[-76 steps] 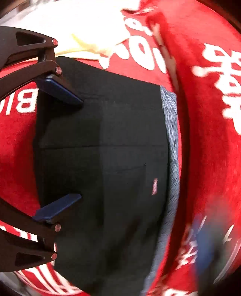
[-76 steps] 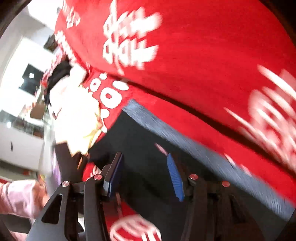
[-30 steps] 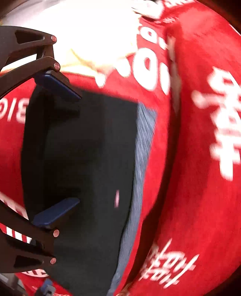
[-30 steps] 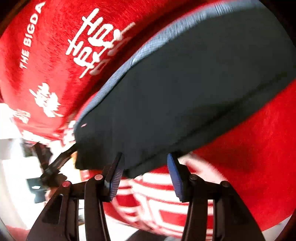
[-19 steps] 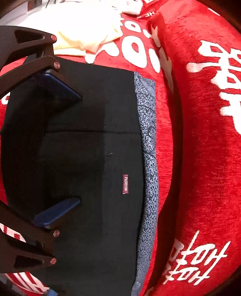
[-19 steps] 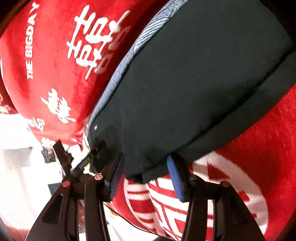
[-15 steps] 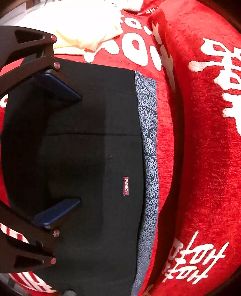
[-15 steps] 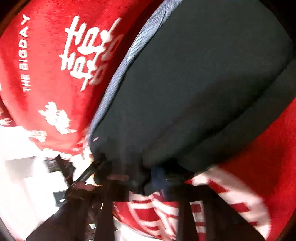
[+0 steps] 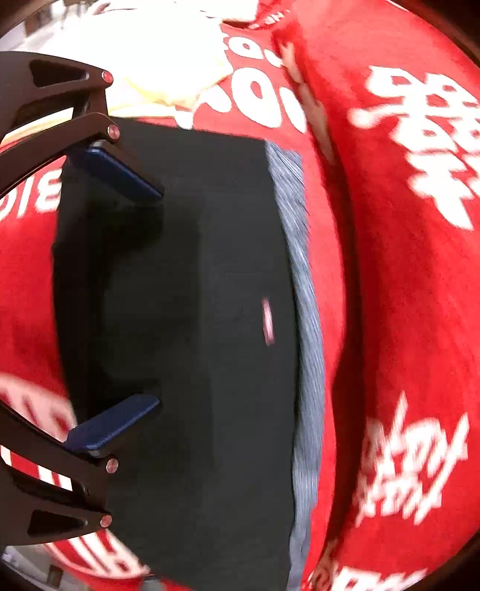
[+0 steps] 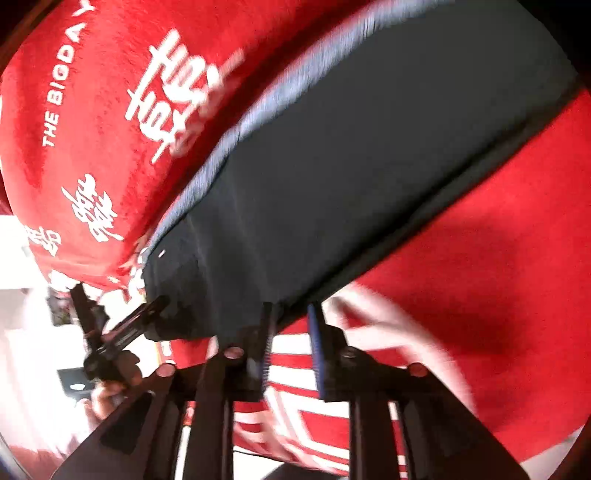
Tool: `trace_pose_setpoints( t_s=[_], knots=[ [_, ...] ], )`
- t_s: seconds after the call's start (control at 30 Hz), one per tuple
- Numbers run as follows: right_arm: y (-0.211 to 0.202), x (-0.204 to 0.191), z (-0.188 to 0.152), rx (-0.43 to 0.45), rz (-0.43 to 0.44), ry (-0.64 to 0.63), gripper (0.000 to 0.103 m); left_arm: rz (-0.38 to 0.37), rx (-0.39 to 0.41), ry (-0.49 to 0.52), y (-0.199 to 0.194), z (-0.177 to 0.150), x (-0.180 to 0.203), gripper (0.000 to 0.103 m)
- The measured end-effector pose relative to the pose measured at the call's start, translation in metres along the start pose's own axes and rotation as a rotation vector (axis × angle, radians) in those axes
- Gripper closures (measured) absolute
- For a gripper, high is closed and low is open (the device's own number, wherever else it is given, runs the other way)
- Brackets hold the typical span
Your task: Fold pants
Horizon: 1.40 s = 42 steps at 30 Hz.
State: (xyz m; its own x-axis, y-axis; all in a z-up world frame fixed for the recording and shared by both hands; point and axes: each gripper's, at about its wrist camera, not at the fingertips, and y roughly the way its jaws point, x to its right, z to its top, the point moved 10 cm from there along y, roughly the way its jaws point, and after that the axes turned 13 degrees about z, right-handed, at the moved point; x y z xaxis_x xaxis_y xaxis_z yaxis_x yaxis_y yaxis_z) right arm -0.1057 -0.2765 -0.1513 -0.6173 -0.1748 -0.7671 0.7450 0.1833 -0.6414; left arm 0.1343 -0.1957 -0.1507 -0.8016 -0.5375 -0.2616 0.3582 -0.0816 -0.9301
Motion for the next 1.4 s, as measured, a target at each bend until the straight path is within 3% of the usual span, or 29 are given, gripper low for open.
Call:
trace_pose_setpoints(
  t_s=[0.07, 0.17, 0.2, 0.27, 0.3, 0.33, 0.4, 0.43, 0.47, 0.53, 0.63, 0.73, 0.83, 0.93, 0.97, 1.03, 1.17, 1.23, 1.3, 1.4],
  knots=[
    [-0.024, 0.012, 0.018, 0.049, -0.068, -0.028, 0.078, -0.051, 0.020, 0.022, -0.014, 0.005, 0.033, 0.000],
    [-0.045, 0.027, 0.054, 0.091, -0.103, -0.052, 0.078, -0.122, 0.036, 0.042, -0.019, 0.018, 0.091, 0.000],
    [-0.046, 0.030, 0.061, 0.092, -0.111, -0.071, 0.078, -0.126, 0.033, 0.055, -0.015, 0.021, 0.109, 0.000],
    [-0.041, 0.052, 0.074, 0.040, -0.218, -0.141, 0.083, -0.086, 0.021, 0.118, 0.002, 0.016, 0.139, 0.000],
    [-0.043, 0.064, 0.075, 0.024, -0.269, -0.158, 0.088, -0.056, 0.023, 0.146, 0.009, 0.011, 0.144, 0.000],
    [-0.048, 0.073, 0.075, 0.028, -0.282, -0.158, 0.103, -0.063, 0.069, 0.126, 0.006, 0.010, 0.143, 0.000],
    [-0.070, 0.091, 0.071, 0.058, -0.316, -0.080, 0.103, -0.054, 0.033, 0.142, 0.005, 0.003, 0.136, 0.000],
    [-0.083, 0.098, 0.070, 0.073, -0.373, -0.047, 0.095, -0.037, 0.008, 0.146, 0.003, 0.001, 0.129, 0.000],
    [-0.097, 0.102, 0.071, 0.108, -0.388, -0.017, 0.095, -0.028, -0.012, 0.143, 0.001, 0.001, 0.125, 0.000],
    [-0.104, 0.087, 0.082, 0.146, -0.282, -0.022, 0.092, -0.027, -0.004, 0.130, -0.008, 0.014, 0.124, 0.000],
    [-0.083, 0.054, 0.113, 0.112, -0.235, -0.146, 0.062, -0.030, 0.059, 0.096, -0.018, 0.056, 0.137, 0.000],
    [-0.026, 0.024, 0.145, 0.039, -0.187, -0.259, 0.062, 0.000, 0.059, 0.021, -0.003, 0.090, 0.154, 0.000],
    [0.012, 0.023, 0.161, -0.013, -0.188, -0.300, 0.062, 0.068, 0.013, -0.044, 0.028, 0.105, 0.157, 0.000],
    [0.022, 0.031, 0.183, 0.014, -0.190, -0.348, 0.069, 0.020, -0.006, -0.139, 0.041, 0.106, 0.153, 0.000],
    [0.018, 0.036, 0.193, 0.024, -0.185, -0.334, 0.079, 0.011, 0.002, -0.143, 0.042, 0.105, 0.151, 0.000],
    [0.007, 0.045, 0.206, 0.055, -0.191, -0.308, 0.079, 0.026, 0.026, -0.125, 0.040, 0.106, 0.151, 0.000],
    [-0.048, 0.096, 0.233, 0.158, -0.356, -0.252, 0.079, 0.049, 0.019, -0.111, 0.036, 0.103, 0.159, 0.000],
    [-0.075, 0.110, 0.235, 0.197, -0.361, -0.195, 0.079, 0.061, 0.007, -0.104, 0.026, 0.101, 0.153, 0.000],
    [-0.114, 0.123, 0.226, 0.251, -0.416, -0.130, 0.071, 0.093, -0.003, -0.083, 0.013, 0.104, 0.160, 0.000],
    [-0.171, 0.141, 0.200, 0.365, -0.421, -0.028, 0.059, 0.103, 0.015, -0.037, -0.011, 0.104, 0.169, 0.000]
  ],
)
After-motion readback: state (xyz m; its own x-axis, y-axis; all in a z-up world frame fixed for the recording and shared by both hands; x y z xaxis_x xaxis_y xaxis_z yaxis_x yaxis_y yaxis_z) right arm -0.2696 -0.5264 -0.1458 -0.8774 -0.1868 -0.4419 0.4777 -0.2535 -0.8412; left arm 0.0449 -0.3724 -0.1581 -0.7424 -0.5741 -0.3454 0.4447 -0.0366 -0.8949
